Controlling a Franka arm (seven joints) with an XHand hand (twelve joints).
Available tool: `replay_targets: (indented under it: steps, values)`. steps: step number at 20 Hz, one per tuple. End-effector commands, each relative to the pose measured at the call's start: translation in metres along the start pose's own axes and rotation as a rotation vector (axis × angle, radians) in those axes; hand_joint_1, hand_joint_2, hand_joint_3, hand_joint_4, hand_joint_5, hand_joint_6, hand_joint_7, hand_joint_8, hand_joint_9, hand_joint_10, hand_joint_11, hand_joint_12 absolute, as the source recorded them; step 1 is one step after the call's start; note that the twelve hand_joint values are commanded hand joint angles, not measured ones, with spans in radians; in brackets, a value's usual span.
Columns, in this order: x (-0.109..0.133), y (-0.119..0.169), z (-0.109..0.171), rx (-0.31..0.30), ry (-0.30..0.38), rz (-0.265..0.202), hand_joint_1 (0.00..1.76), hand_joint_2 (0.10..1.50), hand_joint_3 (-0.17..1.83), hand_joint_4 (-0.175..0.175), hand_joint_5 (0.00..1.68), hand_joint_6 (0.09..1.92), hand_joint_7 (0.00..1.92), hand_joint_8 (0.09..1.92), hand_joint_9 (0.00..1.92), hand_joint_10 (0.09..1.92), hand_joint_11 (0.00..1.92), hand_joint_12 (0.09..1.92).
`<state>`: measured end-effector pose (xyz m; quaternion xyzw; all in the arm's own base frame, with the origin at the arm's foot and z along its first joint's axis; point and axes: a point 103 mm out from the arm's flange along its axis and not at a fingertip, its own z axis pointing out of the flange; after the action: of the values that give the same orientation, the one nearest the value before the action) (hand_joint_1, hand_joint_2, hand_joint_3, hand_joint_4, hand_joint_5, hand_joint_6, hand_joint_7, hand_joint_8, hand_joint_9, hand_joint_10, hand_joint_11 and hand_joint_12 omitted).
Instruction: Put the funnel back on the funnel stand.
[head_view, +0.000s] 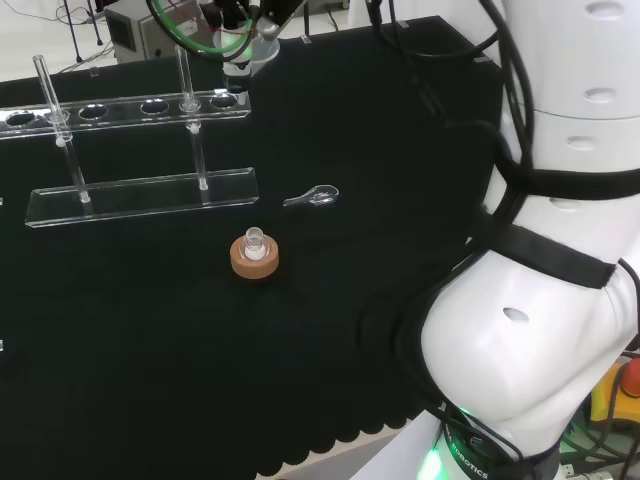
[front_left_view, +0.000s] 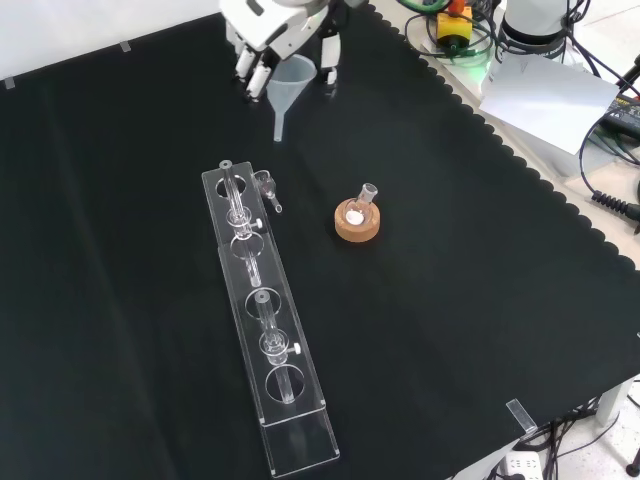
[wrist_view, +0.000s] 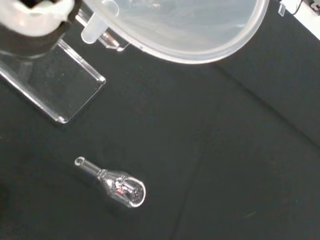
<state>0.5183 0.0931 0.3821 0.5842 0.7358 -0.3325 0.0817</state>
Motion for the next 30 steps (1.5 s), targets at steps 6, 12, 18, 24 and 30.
replay_targets:
  steps: [6,12,18,24,30]
  values:
    - [-0.018,0.074,0.004,0.048,-0.003,-0.021,1.05,1.05,0.03,0.175,1.06,0.87,1.22,0.49,1.60,0.09,1.29,0.76]
    - [-0.027,0.091,0.009,0.050,-0.004,-0.023,1.05,1.05,0.02,0.175,1.06,0.87,1.22,0.49,1.60,0.09,1.29,0.76]
    - [-0.018,0.108,0.004,0.070,-0.014,-0.046,1.05,1.06,0.02,0.175,1.06,0.87,1.22,0.49,1.60,0.09,1.29,0.76]
    - [-0.023,0.106,0.010,0.065,-0.011,-0.043,1.05,1.06,0.02,0.175,1.07,0.87,1.22,0.49,1.60,0.09,1.29,0.76]
    - [-0.019,0.106,0.012,0.077,-0.011,-0.047,1.05,1.06,0.02,0.175,1.07,0.87,1.22,0.49,1.60,0.09,1.29,0.76]
